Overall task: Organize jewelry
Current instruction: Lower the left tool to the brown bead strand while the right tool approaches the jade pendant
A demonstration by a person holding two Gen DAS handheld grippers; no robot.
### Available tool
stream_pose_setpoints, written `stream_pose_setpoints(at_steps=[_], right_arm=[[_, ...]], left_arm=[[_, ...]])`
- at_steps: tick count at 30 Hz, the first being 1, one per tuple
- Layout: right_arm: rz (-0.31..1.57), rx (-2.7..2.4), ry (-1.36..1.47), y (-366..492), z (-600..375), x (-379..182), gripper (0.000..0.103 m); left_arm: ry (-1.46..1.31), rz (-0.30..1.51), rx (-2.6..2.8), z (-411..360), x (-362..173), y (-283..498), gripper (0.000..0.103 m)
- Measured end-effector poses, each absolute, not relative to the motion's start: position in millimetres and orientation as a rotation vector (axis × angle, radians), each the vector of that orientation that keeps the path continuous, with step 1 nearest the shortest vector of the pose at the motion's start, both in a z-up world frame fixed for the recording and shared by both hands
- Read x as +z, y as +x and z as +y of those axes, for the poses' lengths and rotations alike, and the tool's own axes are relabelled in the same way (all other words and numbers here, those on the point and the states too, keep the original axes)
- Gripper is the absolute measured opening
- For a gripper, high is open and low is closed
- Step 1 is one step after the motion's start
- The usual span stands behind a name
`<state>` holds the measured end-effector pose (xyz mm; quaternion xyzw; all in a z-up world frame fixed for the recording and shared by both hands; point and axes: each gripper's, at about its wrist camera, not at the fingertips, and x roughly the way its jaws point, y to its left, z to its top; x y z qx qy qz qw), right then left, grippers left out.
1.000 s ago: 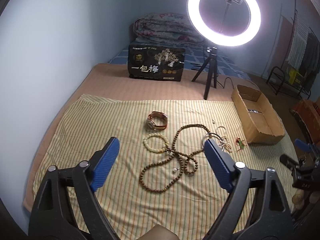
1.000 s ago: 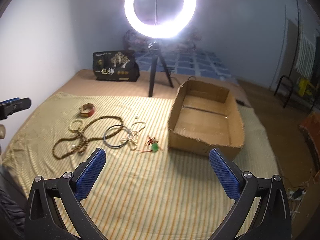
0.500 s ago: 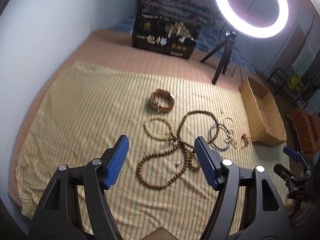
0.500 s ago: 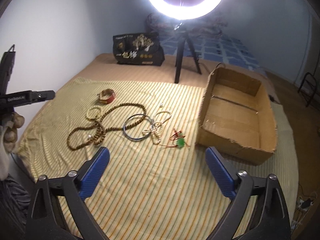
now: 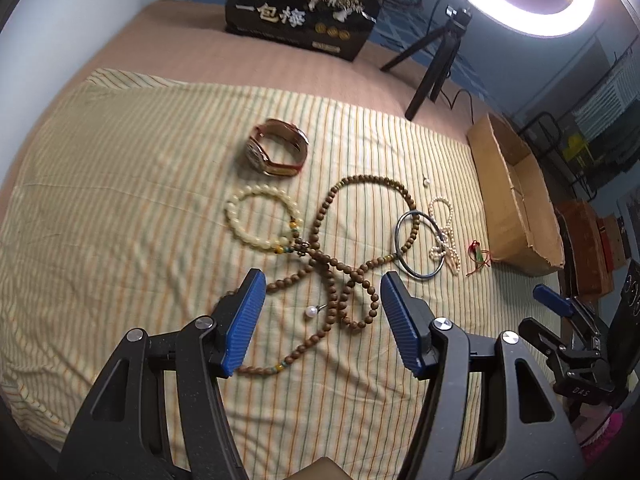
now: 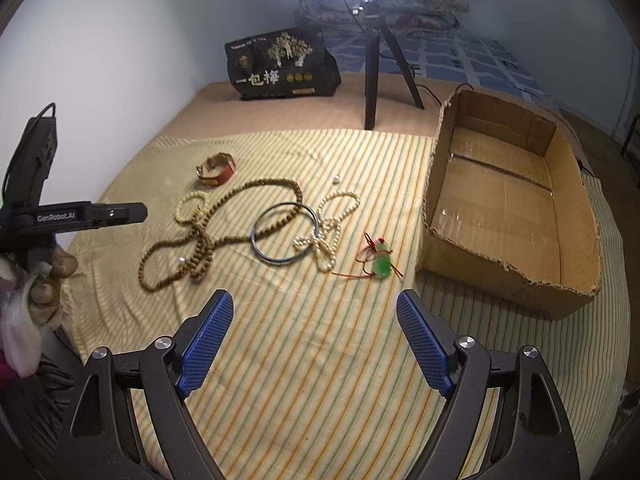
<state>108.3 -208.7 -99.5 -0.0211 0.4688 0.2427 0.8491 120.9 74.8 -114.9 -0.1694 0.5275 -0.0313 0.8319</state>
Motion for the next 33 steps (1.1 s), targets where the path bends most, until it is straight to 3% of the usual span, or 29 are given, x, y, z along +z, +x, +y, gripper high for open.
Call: stream_pose_setpoints(at_steps=[2, 5, 8, 11, 20, 33], right_arm=[[1.009, 0.51, -0.042, 110.4, -211.9, -104.7, 0.074], [1.036, 0.501, -0.016, 114.9, -216.6, -113.3, 0.072], [1.044, 0.495, -0.004, 118.9, -217.1, -119.0, 0.054], [1.031, 0.484, -0.003, 122.4, -216.8, -122.2, 0.049], [0.982, 0.426, -0.061, 130.6, -210.1, -134.5, 0.04], [0.995, 0.41, -0.024, 142.2, -208.4, -144.8, 0.039]], left_arm=[[-0.371, 1.135, -0.069, 74.2, -119.8, 124.3, 0.06], [-0.387, 1.162, -0.066, 74.4, -128.4, 129.8, 0.058], [-0.39, 1.174, -0.068, 74.5, -132.6, 132.3, 0.054], [-0.392, 1.175, -0.076, 75.6, -133.6, 132.5, 0.051], [-0.456, 1.201, -0.069, 87.5, -143.4, 142.6, 0.051], [-0.454, 1.274, -0.049, 71.8, -161.6, 165.8, 0.05]])
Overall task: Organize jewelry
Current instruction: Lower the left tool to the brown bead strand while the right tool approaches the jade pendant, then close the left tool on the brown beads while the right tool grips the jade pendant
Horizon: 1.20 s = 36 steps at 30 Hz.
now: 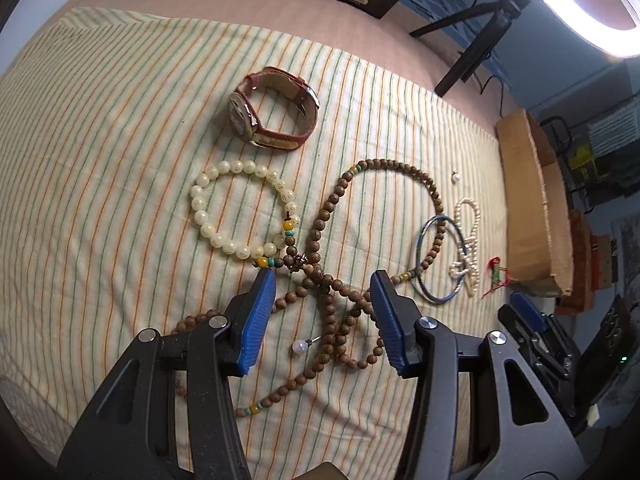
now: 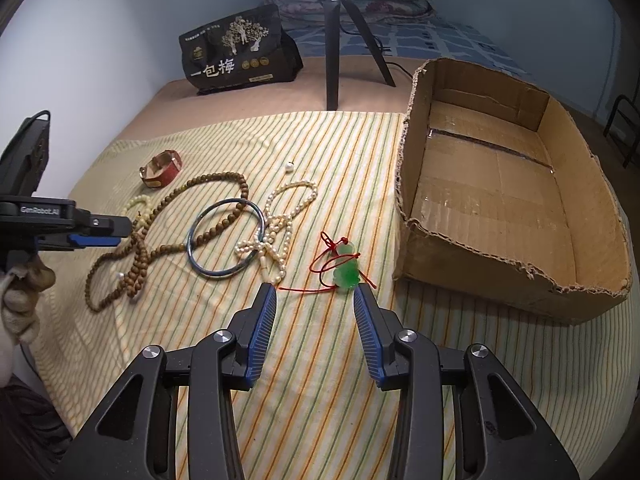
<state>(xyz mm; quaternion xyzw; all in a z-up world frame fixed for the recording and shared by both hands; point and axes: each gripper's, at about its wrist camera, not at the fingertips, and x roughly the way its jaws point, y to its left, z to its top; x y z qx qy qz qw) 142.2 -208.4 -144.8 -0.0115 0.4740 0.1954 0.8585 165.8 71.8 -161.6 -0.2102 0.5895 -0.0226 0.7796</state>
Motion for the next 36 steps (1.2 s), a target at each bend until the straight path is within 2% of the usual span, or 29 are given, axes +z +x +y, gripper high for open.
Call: stream_pose_setpoints(at_steps=[2, 14, 16, 22, 36], right_arm=[[0.999, 0.41, -0.019, 143.3, -208.1, -147.2, 0.039], [1.017, 0.375, 0.005, 154.3, -206.3, -160.2, 0.038], [1.022, 0.368, 0.01, 155.7, -207.9, -162.8, 0.035], [1.022, 0.355, 0.026, 158.4, -209.7, -165.2, 0.031], [0.991, 0.294, -0.005, 164.9, -199.5, -168.9, 0.031]], left_arm=[[-0.421, 1.289, -0.037, 66.2, -165.6, 168.1, 0.044], [-0.242, 1.286, 0.008, 39.8, -173.5, 172.9, 0.029], [-0.244, 1.285, 0.008, 40.2, -173.8, 173.3, 0.028], [-0.242, 1.284, 0.008, 40.4, -173.9, 172.9, 0.026], [-0.238, 1.285, 0.006, 38.0, -173.7, 175.2, 0.022]])
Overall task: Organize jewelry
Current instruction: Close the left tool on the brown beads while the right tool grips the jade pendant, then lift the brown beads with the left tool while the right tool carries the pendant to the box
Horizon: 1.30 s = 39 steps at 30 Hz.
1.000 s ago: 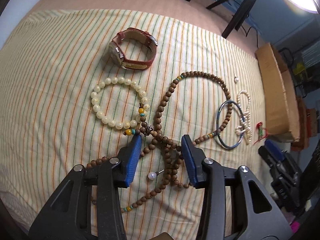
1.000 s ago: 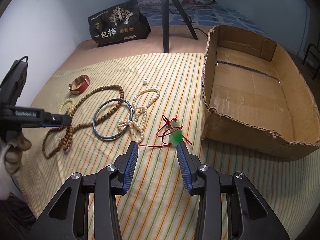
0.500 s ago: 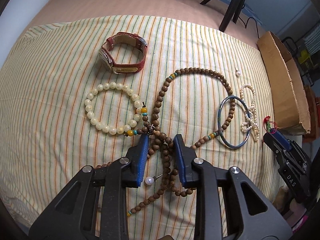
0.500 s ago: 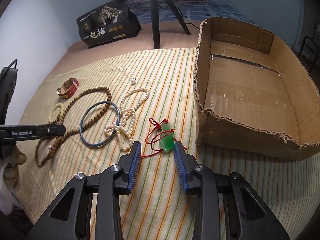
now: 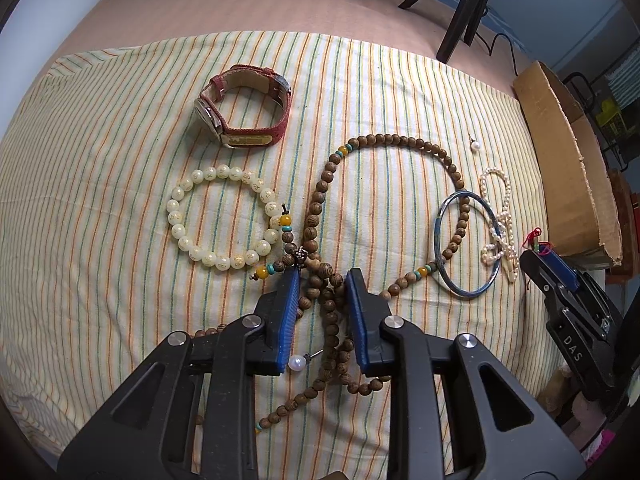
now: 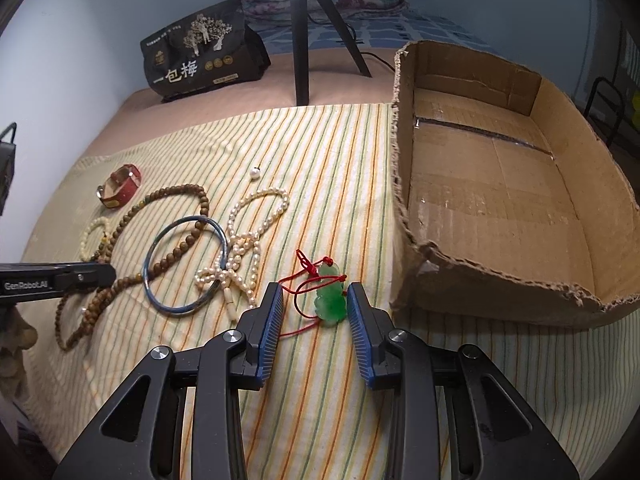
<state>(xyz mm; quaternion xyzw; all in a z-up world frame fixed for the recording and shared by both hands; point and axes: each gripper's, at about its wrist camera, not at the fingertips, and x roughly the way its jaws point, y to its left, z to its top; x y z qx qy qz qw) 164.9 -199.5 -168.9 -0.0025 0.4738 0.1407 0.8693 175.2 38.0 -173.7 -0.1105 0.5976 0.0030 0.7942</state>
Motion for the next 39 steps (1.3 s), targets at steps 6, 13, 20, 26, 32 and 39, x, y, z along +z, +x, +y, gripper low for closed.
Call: stream_pose_setpoints(at_steps=[6, 13, 20, 26, 32, 39], right_arm=[[0.984, 0.283, -0.018, 168.9, -198.1, -171.5, 0.013], [0.985, 0.318, -0.003, 165.0, -202.4, -168.3, 0.013], [0.961, 0.355, -0.019, 149.4, -198.5, -154.3, 0.013], [0.935, 0.375, -0.005, 140.5, -202.0, -135.6, 0.013], [0.901, 0.4, 0.011, 133.6, -206.5, -110.0, 0.013], [0.861, 0.426, 0.045, 127.4, -216.3, -77.8, 0.013]], left_arm=[[-0.244, 1.284, -0.002, 36.0, -173.9, 176.7, 0.014], [-0.298, 1.258, -0.036, 39.6, -161.0, 172.7, 0.011], [-0.372, 1.198, -0.057, 54.2, -136.9, 163.6, 0.011], [-0.41, 1.12, -0.093, 55.8, -107.5, 157.9, 0.011], [-0.438, 1.012, -0.178, 51.9, -62.6, 148.1, 0.011], [-0.444, 0.875, -0.24, 36.3, -5.0, 137.6, 0.011]])
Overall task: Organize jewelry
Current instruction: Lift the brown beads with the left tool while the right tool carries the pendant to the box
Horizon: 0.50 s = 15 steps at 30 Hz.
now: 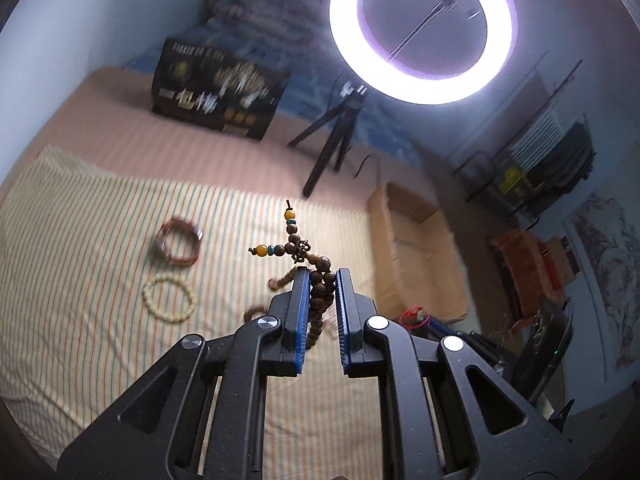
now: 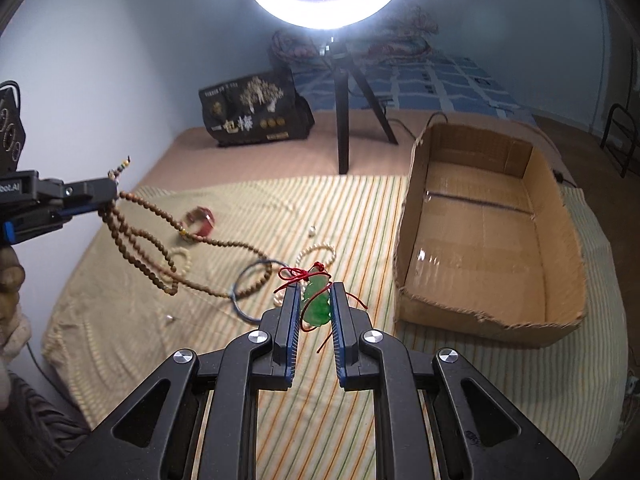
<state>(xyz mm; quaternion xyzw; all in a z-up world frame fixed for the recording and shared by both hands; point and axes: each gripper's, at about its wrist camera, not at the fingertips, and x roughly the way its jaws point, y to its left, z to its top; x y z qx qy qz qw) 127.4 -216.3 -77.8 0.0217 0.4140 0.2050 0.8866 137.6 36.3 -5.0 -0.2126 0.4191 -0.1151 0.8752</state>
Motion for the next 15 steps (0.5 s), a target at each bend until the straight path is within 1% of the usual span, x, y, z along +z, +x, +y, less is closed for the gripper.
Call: stream_pose_setpoints(at_steps=[6, 15], right_arm=[[0.817, 0.421, 0.036, 122.5, -234.6, -49.2, 0.013], [0.795, 0.378, 0.048, 125.4, -269.6, -33.8, 0.013]], left_arm=[[-0.455, 0.823, -0.269, 31.4, 24.3, 135.1, 0.011], [-0.425, 0.79, -0.334, 6.7, 53.8, 138.6, 0.011]])
